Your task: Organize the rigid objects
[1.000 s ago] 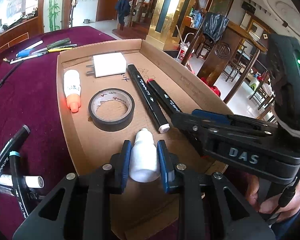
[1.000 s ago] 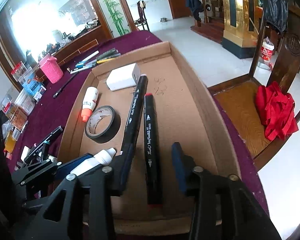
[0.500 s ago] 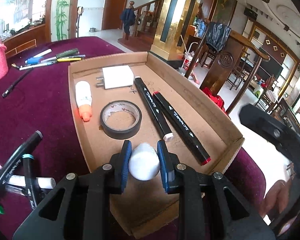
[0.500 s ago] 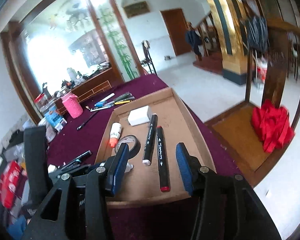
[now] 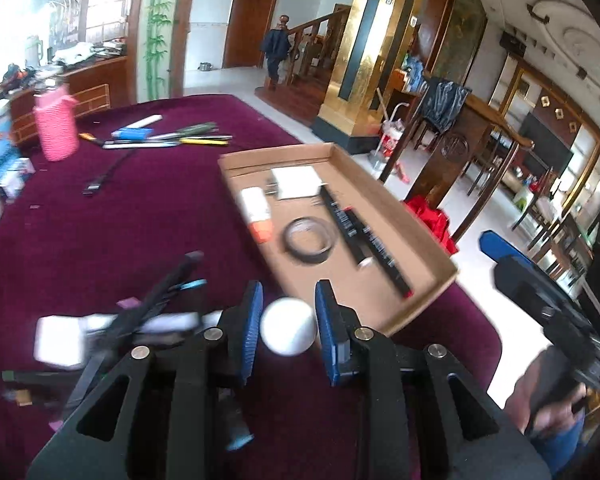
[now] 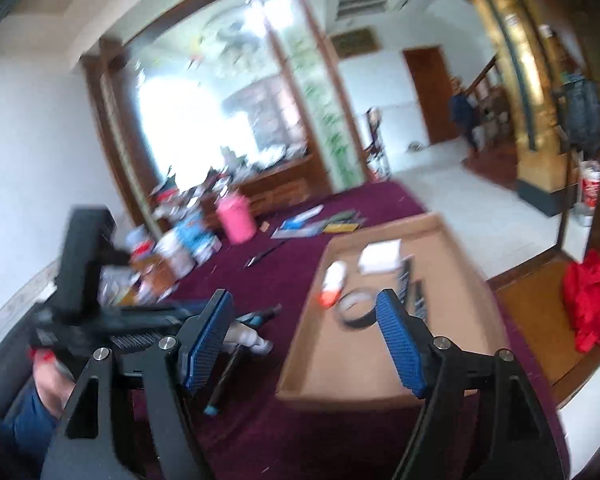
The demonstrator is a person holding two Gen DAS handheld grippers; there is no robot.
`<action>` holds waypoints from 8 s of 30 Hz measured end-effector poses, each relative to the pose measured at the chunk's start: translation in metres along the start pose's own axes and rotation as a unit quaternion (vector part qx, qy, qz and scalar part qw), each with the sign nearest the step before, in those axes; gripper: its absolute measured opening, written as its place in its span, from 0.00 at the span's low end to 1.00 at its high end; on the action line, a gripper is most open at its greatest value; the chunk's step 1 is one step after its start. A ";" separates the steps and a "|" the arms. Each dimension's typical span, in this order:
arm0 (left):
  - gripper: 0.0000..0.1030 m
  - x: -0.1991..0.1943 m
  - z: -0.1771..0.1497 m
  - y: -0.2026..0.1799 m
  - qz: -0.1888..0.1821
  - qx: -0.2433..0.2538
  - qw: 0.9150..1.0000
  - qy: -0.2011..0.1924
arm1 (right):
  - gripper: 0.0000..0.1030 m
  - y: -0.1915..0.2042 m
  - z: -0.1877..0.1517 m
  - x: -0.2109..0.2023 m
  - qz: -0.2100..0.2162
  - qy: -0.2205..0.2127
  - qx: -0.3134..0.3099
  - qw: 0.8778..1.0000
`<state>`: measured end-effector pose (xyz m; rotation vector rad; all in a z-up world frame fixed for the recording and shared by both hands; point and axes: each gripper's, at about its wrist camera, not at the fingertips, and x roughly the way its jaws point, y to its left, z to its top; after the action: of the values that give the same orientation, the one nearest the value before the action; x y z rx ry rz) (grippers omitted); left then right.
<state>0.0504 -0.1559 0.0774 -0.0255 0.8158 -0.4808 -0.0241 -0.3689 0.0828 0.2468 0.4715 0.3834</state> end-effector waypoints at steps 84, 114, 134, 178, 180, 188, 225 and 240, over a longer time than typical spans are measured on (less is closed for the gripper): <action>0.35 -0.048 -0.130 0.159 0.068 -0.096 0.988 0.104 | 0.48 0.103 -0.102 0.119 -0.038 0.290 -0.160 0.943; 0.36 -0.074 -0.134 0.184 0.067 -0.119 0.987 0.085 | 0.53 0.071 -0.099 0.105 -0.032 0.290 -0.088 0.953; 0.33 -0.054 -0.133 0.163 0.106 -0.077 0.987 0.093 | 0.39 0.090 -0.107 0.110 -0.032 0.277 -0.120 0.953; 0.12 -0.060 -0.067 0.072 0.016 -0.063 0.998 -0.002 | 0.39 0.059 -0.062 0.070 0.012 0.181 -0.053 0.982; 0.12 -0.050 -0.056 0.053 -0.005 -0.054 0.999 -0.001 | 0.39 0.047 -0.054 0.063 0.005 0.167 -0.041 0.985; 0.12 0.010 -0.018 -0.007 -0.066 -0.044 0.996 0.028 | 0.39 -0.009 -0.027 0.046 -0.039 0.130 -0.002 0.991; 0.12 0.149 0.012 -0.050 -0.059 -0.095 0.991 0.078 | 0.39 -0.100 -0.012 0.092 -0.156 0.227 -0.033 0.961; 0.33 0.134 0.006 -0.055 -0.069 -0.099 0.989 0.086 | 0.44 -0.081 -0.004 0.053 -0.136 0.172 0.003 0.976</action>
<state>0.1104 -0.2629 -0.0006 -0.2286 1.0344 -0.5354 0.0415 -0.4192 0.0327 0.1169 0.8371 0.1544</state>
